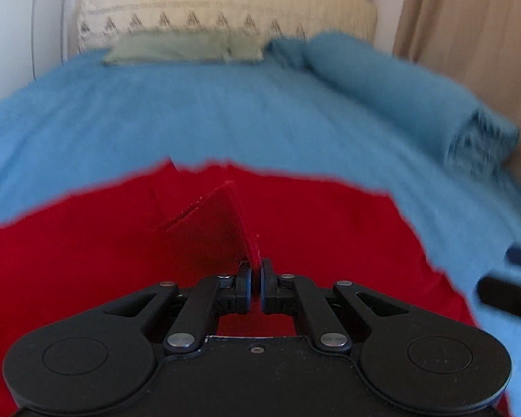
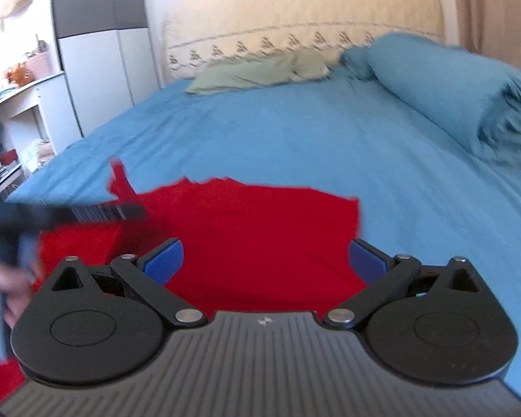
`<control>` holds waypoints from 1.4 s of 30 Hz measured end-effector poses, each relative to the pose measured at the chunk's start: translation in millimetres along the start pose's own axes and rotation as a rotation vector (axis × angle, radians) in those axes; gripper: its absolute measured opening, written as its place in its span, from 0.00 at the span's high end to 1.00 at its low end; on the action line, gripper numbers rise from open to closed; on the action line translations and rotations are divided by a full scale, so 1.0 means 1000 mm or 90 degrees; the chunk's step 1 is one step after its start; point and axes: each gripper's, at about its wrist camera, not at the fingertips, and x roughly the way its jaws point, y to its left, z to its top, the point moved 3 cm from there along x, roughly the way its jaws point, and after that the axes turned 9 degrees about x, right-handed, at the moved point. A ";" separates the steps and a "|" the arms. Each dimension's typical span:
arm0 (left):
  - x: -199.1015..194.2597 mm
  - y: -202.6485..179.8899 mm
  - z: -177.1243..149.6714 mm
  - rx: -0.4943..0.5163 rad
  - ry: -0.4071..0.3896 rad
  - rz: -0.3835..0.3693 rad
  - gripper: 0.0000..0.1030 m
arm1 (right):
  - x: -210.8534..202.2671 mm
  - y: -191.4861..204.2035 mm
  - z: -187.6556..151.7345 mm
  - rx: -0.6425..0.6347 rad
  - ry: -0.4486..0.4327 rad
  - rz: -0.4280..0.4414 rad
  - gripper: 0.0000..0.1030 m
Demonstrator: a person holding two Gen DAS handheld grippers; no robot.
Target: Fold small clothes
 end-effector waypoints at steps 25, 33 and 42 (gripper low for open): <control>-0.096 0.146 -0.046 -0.055 -0.019 0.181 0.00 | 0.069 0.100 -0.037 -0.208 0.064 0.112 0.19; -0.114 0.193 -0.086 -0.120 -0.003 0.218 0.00 | 0.117 0.137 -0.054 -0.266 0.069 0.052 0.59; -0.127 0.199 -0.096 -0.140 -0.009 0.217 0.00 | 0.121 0.126 -0.029 -0.172 0.030 0.038 0.80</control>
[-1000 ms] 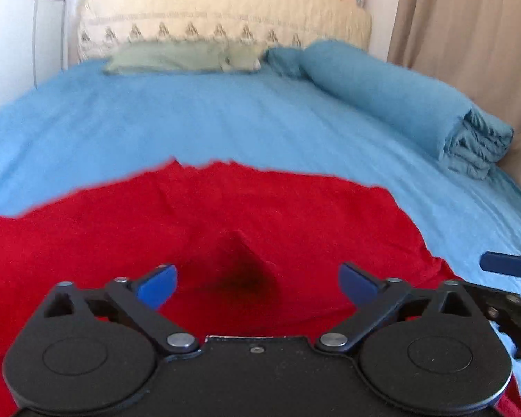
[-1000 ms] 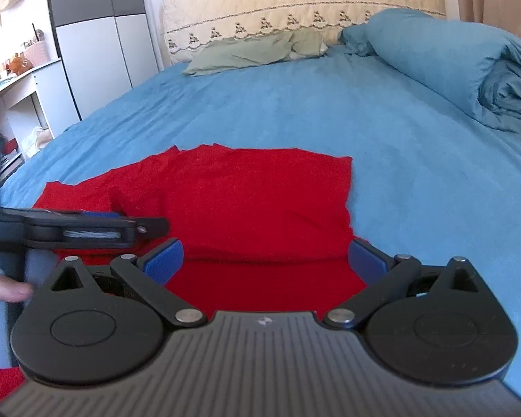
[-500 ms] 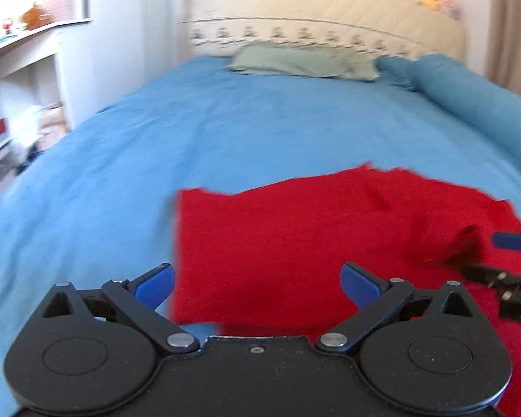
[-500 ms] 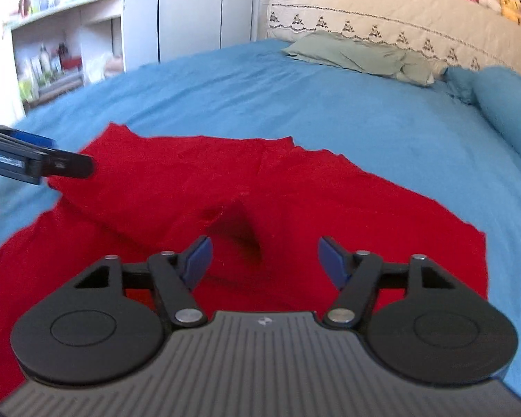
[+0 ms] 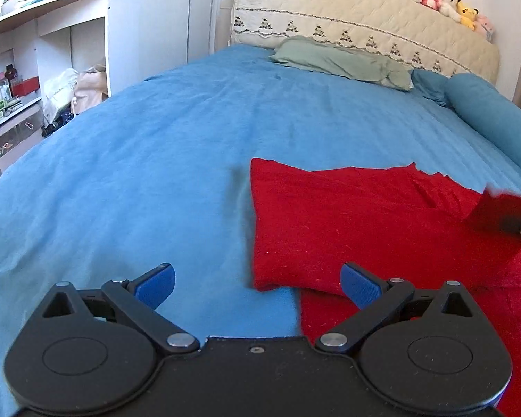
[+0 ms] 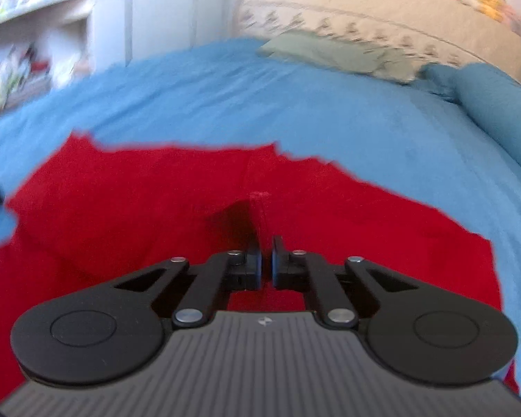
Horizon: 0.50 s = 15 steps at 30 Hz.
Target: Fold small clothes
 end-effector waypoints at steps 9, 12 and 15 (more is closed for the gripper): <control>0.005 -0.019 0.004 0.015 -0.007 -0.023 0.00 | -0.045 -0.104 0.028 0.169 -0.088 -0.080 0.80; 0.009 -0.029 0.004 0.025 -0.001 -0.030 0.00 | -0.038 -0.128 0.010 0.193 -0.052 -0.087 0.80; 0.013 -0.040 0.005 0.043 0.003 -0.033 0.00 | -0.031 -0.136 -0.005 0.209 -0.029 -0.074 0.80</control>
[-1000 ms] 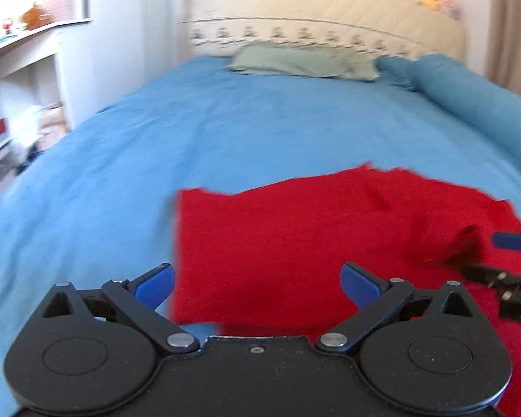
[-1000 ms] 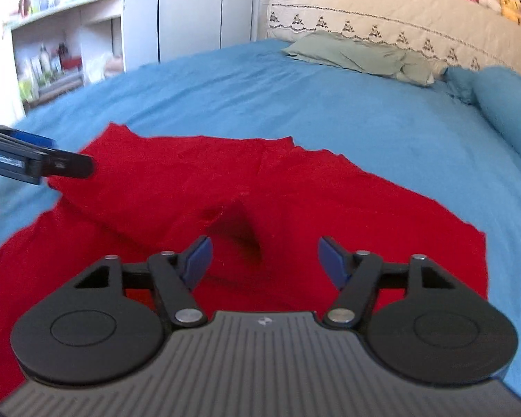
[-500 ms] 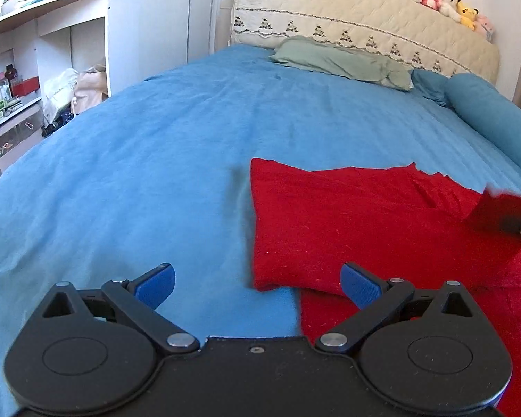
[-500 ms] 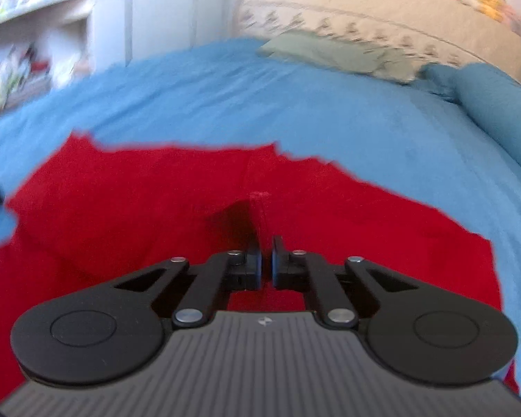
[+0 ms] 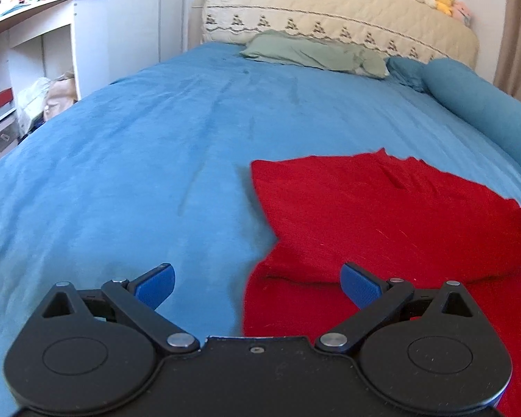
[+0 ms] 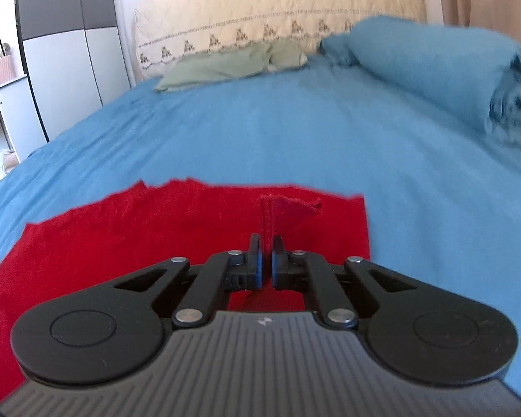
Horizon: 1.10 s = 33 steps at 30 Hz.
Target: Fold small clothes
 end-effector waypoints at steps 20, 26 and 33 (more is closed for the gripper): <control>0.069 -0.084 0.030 0.098 0.026 -0.084 0.00 | 0.008 0.010 -0.037 -0.102 0.015 0.009 0.00; 0.080 -0.082 0.023 0.107 0.032 -0.088 0.00 | 0.027 -0.010 -0.042 -0.043 0.043 0.019 0.00; 0.063 -0.085 0.040 0.091 0.076 -0.074 0.00 | 0.016 -0.002 -0.031 -0.088 0.051 0.019 0.00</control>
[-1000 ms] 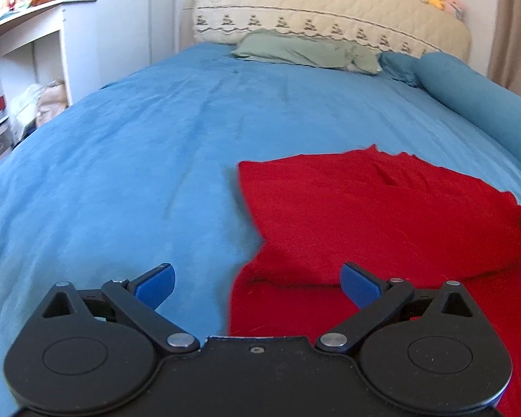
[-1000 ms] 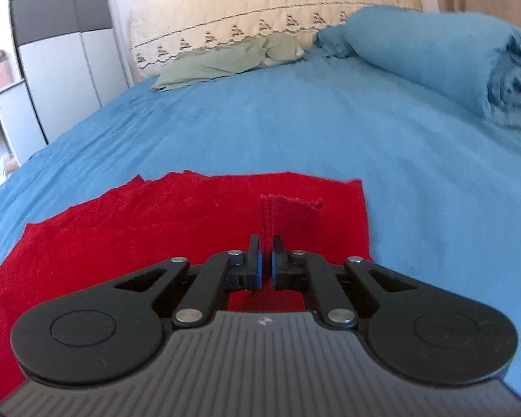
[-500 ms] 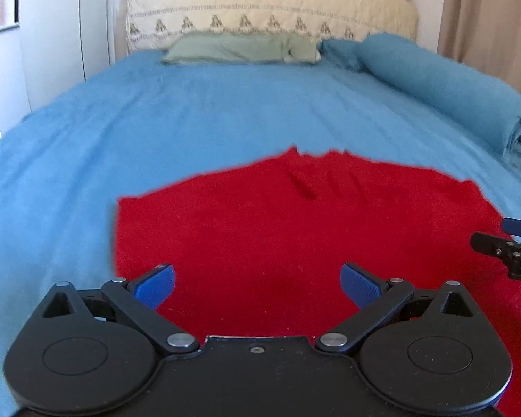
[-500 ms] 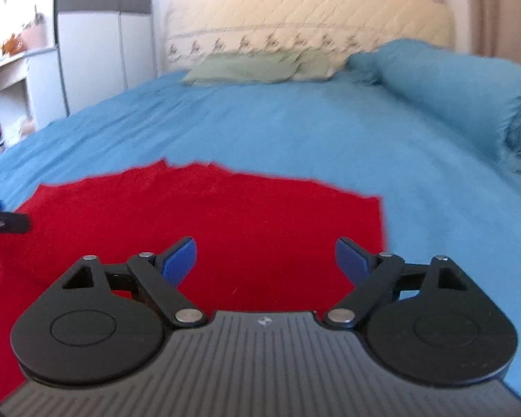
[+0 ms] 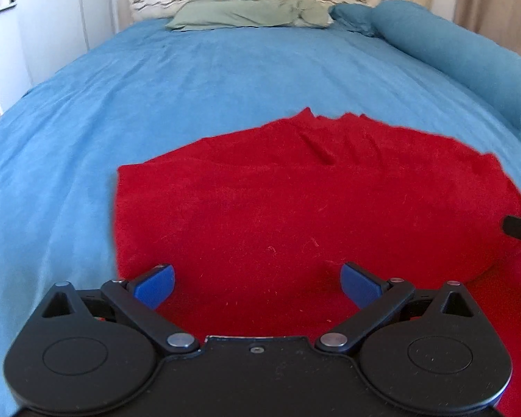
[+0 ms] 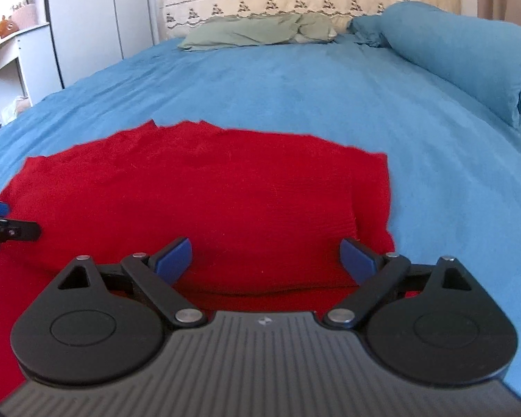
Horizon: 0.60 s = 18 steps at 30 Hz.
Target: Fold small clothes
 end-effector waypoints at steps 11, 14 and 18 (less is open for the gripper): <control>-0.191 0.000 0.016 -0.007 -0.111 0.041 0.00 | -0.175 0.002 0.055 -0.048 -0.101 0.062 0.00; -0.252 0.000 -0.004 -0.013 -0.150 0.074 0.00 | -0.228 0.001 0.057 -0.062 -0.111 0.055 0.00; -0.307 0.003 -0.045 -0.036 -0.156 0.081 0.00 | -0.292 -0.006 0.039 -0.063 -0.109 0.055 0.00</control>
